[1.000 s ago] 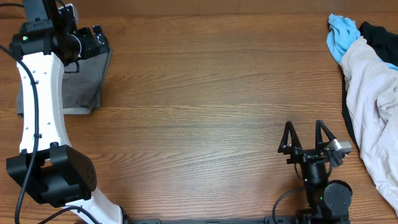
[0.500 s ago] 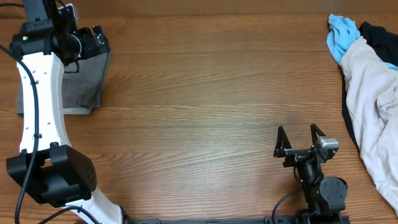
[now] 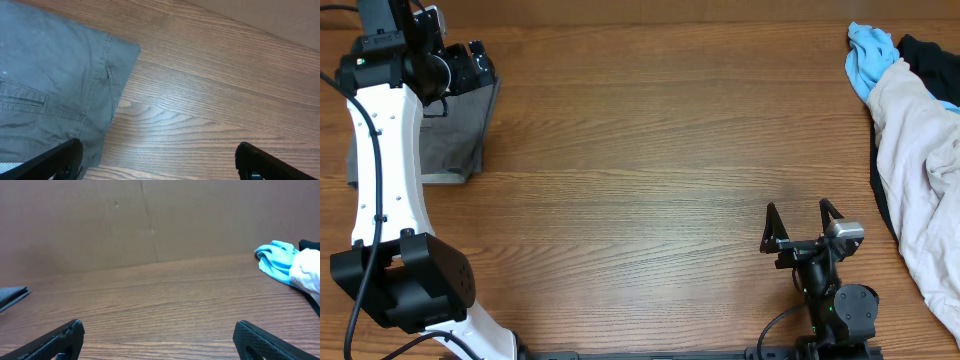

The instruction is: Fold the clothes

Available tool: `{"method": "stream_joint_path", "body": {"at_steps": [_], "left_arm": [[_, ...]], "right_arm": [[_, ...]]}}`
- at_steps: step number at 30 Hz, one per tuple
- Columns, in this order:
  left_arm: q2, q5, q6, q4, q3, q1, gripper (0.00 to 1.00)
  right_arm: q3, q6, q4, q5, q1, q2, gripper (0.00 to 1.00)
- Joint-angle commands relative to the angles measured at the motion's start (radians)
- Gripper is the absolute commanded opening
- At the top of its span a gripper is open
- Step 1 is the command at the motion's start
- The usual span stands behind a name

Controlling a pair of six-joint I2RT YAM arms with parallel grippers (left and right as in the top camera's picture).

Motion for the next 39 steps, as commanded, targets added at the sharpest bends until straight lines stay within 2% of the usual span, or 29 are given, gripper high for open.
{"method": "stream_joint_path", "body": {"at_steps": [1,20,24,39], "left_arm": [[0.003,-0.005,-0.006,-0.001,-0.004,-0.008,1.00],[0.005,-0.005,-0.006,-0.002,-0.004,-0.013,1.00],[-0.040,-0.006,-0.006,-0.003,-0.004,-0.014,1.00],[-0.586,-0.005,-0.006,-0.003,-0.005,-0.154,1.00]], "right_arm": [[-0.011,-0.007,0.006,-0.001,-0.007,-0.013,1.00],[-0.011,-0.007,0.006,-0.001,-0.007,-0.013,1.00],[-0.011,-0.006,0.006,-0.001,-0.007,-0.013,1.00],[-0.011,-0.007,0.006,-0.001,-0.007,-0.013,1.00]]}}
